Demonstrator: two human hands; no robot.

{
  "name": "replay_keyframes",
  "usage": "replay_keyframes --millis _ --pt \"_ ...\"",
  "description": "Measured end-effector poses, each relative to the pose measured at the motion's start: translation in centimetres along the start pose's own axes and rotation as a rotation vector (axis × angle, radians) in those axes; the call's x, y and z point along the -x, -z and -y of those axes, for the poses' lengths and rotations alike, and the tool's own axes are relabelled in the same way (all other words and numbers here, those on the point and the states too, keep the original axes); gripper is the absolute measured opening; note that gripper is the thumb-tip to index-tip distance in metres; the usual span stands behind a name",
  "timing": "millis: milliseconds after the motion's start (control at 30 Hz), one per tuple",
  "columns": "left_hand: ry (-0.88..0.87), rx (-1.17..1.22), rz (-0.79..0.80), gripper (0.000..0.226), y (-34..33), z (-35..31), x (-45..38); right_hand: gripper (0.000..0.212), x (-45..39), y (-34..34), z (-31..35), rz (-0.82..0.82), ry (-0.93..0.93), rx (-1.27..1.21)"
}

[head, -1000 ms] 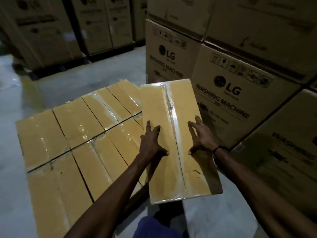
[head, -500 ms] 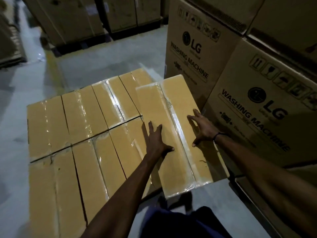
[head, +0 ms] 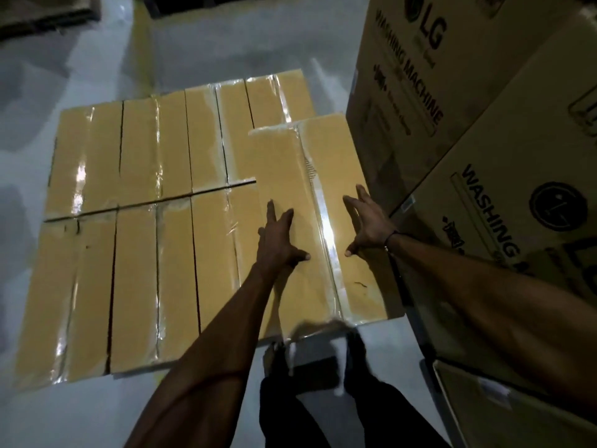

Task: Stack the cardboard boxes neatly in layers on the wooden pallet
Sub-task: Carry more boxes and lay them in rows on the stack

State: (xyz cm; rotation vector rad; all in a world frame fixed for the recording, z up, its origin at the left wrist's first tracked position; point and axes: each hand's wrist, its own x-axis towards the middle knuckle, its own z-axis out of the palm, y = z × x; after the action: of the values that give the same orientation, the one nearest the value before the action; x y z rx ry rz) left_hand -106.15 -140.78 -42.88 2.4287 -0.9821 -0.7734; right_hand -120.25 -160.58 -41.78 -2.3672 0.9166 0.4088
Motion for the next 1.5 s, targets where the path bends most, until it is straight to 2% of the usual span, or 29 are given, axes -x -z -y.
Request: replay_keyframes --millis 233,500,700,900,1133,1500 --pt "0.042 -0.007 -0.012 0.130 -4.1 0.5 -1.5 0.148 -3.3 -2.3 -3.6 0.024 0.090 0.011" --pt "0.043 -0.064 -0.025 0.122 -5.5 1.3 -2.8 0.140 -4.5 -2.8 -5.0 0.030 0.176 0.055" --pt "0.070 -0.054 -0.122 0.106 -7.3 1.8 -0.9 0.128 -3.8 -3.3 -5.8 0.058 0.226 0.102" --pt "0.098 -0.023 -0.265 0.088 -10.2 2.0 3.0 0.113 -2.2 -4.9 -8.1 0.015 0.284 0.105" --pt "0.119 0.054 -0.295 0.095 -12.4 2.9 4.3 0.107 -1.5 -6.2 -8.4 -0.012 0.292 0.130" --pt "0.137 0.086 -0.290 0.087 -12.1 2.3 5.1 0.101 -1.7 -6.1 -7.8 0.032 0.304 0.243"
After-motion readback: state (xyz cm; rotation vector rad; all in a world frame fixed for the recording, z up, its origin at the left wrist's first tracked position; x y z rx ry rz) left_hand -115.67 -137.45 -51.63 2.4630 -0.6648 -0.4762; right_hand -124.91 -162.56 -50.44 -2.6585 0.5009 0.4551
